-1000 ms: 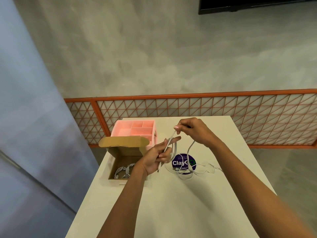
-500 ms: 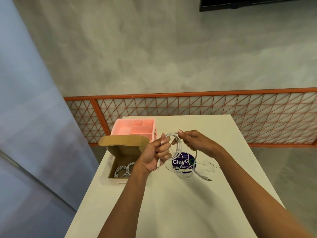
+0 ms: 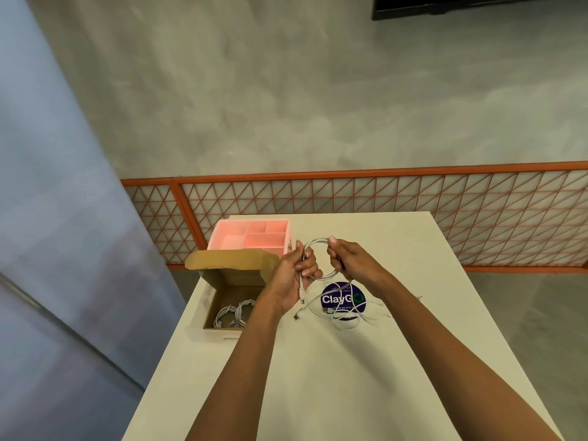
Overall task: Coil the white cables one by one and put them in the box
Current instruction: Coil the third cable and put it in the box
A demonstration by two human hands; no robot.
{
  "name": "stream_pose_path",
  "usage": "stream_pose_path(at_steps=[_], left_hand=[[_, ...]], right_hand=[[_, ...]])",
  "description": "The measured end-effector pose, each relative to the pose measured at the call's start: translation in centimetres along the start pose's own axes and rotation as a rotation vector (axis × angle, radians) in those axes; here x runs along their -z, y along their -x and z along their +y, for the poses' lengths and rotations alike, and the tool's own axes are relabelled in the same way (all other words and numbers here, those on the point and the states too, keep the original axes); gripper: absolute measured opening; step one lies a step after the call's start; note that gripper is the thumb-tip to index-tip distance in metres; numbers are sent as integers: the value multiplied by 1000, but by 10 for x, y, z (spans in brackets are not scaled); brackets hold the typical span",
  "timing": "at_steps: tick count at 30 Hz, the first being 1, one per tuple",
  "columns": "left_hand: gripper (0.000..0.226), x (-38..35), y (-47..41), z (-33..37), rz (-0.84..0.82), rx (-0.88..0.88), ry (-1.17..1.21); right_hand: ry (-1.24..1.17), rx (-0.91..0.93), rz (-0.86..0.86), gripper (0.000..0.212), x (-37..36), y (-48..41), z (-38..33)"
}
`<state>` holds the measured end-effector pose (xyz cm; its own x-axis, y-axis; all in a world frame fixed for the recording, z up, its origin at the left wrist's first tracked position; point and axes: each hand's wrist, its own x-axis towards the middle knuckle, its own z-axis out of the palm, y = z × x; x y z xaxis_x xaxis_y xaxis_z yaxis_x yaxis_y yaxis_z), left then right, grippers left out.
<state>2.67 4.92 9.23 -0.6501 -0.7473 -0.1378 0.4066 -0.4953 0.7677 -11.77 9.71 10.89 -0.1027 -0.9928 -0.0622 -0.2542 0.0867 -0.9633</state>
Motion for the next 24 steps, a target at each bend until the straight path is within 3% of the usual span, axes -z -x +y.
stream_pose_path(at_steps=[4,9,13,20,24], left_hand=[[41,-10,-1,-4,64,-56,-108],[42,-29,-6,-18,272,-240,-332],[41,-37,-7,-19,291,-281,-411],[38,-30,-2,-5,283,-285,-380],[39,-22,-1,11,287,-282,-306]], right_hand=[[34,-2,81,40,-4,0,3],[45,22,267,44,-16,-4,9],[25,26,344,44,-17,-7,10],[-16,70,91,33,10,5,8],[-19,95,56,26,25,10,33]])
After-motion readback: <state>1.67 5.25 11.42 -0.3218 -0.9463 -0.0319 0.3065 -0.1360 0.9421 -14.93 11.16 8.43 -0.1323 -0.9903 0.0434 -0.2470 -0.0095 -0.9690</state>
